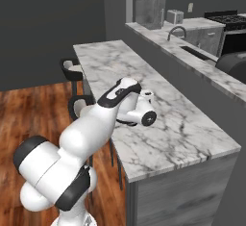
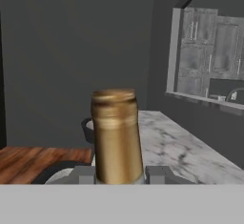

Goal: Get the candle and the wine from the cabinet and move them to the dining counter.

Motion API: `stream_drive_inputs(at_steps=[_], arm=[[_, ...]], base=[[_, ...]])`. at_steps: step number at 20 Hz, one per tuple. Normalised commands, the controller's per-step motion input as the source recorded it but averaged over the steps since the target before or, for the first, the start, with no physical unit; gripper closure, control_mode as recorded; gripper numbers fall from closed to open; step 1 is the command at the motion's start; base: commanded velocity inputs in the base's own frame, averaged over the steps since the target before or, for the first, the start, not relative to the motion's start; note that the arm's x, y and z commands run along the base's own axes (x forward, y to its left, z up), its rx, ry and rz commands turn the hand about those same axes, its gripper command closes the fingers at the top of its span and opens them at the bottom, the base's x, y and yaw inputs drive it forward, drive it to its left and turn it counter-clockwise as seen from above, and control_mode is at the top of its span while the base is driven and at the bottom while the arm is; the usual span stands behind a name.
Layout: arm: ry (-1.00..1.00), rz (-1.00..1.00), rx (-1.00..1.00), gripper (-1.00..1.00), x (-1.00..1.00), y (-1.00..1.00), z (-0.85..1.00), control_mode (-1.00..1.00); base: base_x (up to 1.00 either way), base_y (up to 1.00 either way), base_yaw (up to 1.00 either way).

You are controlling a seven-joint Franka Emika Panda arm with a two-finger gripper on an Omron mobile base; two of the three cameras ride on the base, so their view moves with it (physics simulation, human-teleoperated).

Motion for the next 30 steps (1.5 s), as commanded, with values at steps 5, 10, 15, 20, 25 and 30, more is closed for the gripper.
stream_drive_inputs(at_steps=[5, 10, 15, 20, 25, 30], arm=[[0.0, 0.0, -0.03, 1.0, 0.0, 0.0, -0.28, -1.0], [0.01, 0.0, 0.0, 1.0, 0.0, 0.0, -0.24, -1.0], [0.0, 0.0, 0.0, 1.0, 0.02, -0.01, -0.16, -1.0], [0.0, 0.0, 0.03, 1.0, 0.02, -0.12, -0.1, -1.0], [0.0, 0.0, 0.02, 1.0, 0.05, -0.08, -0.16, -1.0], [0.0, 0.0, 0.0, 1.0, 0.06, -0.08, -0.22, -1.0]], base=[[0.0, 0.0, 0.0], [0.0, 0.0, 0.0], [0.0, 0.0, 0.0], [0.0, 0.0, 0.0], [0.0, 0.0, 0.0], [0.0, 0.0, 0.0]])
